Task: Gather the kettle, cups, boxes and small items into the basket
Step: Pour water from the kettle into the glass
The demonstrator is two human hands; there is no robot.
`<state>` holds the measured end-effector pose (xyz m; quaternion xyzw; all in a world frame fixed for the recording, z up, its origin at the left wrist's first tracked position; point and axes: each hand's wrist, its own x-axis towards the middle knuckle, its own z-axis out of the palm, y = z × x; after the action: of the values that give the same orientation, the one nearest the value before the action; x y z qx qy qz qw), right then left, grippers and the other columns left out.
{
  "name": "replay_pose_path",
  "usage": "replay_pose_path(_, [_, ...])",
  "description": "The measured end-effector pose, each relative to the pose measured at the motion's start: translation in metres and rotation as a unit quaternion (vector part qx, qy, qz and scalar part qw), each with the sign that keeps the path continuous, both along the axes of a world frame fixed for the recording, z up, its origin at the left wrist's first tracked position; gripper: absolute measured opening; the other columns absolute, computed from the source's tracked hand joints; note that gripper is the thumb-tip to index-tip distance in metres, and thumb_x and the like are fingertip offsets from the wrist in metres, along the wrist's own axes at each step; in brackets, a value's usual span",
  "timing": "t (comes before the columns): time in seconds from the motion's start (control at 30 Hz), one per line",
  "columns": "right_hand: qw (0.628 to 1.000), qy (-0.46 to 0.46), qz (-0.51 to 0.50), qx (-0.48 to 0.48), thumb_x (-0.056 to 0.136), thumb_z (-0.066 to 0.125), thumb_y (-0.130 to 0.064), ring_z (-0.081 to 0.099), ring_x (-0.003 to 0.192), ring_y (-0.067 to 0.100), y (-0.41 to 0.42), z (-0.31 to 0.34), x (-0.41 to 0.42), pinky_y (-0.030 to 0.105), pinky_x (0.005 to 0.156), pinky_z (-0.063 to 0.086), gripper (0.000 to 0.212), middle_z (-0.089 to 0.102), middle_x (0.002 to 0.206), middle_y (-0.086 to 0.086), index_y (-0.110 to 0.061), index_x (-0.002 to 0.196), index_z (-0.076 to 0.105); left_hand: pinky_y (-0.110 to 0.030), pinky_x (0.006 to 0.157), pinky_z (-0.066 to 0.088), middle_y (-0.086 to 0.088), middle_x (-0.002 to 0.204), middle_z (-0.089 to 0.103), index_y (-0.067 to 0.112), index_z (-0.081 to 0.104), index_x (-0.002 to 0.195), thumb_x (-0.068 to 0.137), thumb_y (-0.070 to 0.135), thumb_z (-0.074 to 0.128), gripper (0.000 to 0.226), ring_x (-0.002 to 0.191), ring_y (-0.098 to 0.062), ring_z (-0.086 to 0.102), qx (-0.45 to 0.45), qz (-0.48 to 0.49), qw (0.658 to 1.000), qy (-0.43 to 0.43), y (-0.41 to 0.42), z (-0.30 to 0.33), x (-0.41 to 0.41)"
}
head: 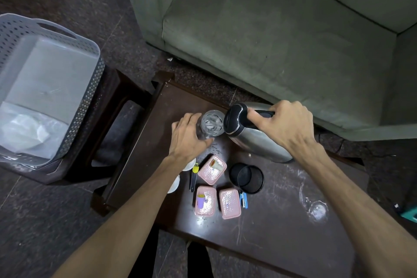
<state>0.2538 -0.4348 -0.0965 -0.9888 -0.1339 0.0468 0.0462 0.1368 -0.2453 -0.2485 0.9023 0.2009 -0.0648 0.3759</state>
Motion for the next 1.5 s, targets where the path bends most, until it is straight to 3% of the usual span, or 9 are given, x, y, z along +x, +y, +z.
replay_pose_path(0.4, [0.999,-0.001,-0.037,-0.004,0.076,0.061,-0.073,0.028,0.036,0.018,-0.005,0.003,-0.006,0.021,0.047,0.017,0.080,0.030,0.034,0.001,-0.011,0.040,0.026,-0.040,0.110,0.035,-0.005,0.132,0.056,0.010,0.052,0.143,0.074,0.043,0.083,0.082,0.127,-0.025,0.054,0.037,-0.022,0.999,0.019,-0.010,0.013,0.017])
replay_pose_path(0.8, [0.999,-0.006,-0.051,-0.001,0.074,0.058,-0.075,0.029,0.037,0.019,-0.010,0.005,-0.013,0.024,0.047,0.019,0.078,0.031,0.036,0.002,-0.011,0.041,0.029,-0.039,0.107,0.036,-0.003,0.128,0.056,0.015,0.058,0.138,0.076,0.039,0.081,0.070,0.123,-0.024,0.056,0.048,-0.024,0.998,0.028,-0.014,0.016,0.016])
replay_pose_path(1.0, [0.999,0.000,-0.051,0.000,0.074,0.055,-0.076,0.031,0.039,0.025,-0.013,0.009,-0.014,0.029,0.054,0.034,0.077,0.033,0.038,0.003,-0.012,0.042,0.030,-0.040,0.111,0.036,-0.003,0.131,0.053,0.016,0.053,0.144,0.075,0.038,0.084,0.079,0.126,-0.024,0.054,0.045,-0.033,0.998,0.041,-0.014,0.015,0.012])
replay_pose_path(1.3, [0.998,0.003,-0.054,-0.009,0.074,0.054,-0.076,0.040,0.043,0.030,-0.013,0.016,-0.016,0.030,0.056,0.034,0.074,0.039,0.041,0.005,-0.010,0.044,0.037,-0.041,0.114,0.035,-0.002,0.137,0.049,0.017,0.046,0.150,0.076,0.037,0.085,0.086,0.132,-0.023,0.052,0.035,-0.042,0.997,0.055,-0.014,0.014,0.008])
replay_pose_path(1.5, [0.998,0.002,-0.057,-0.003,0.075,0.056,-0.075,0.037,0.040,0.024,-0.013,0.019,-0.017,0.029,0.053,0.033,0.075,0.040,0.040,0.006,-0.009,0.044,0.039,-0.042,0.113,0.036,-0.001,0.137,0.049,0.018,0.046,0.150,0.076,0.038,0.085,0.086,0.131,-0.023,0.052,0.029,-0.043,0.997,0.054,-0.014,0.014,0.007])
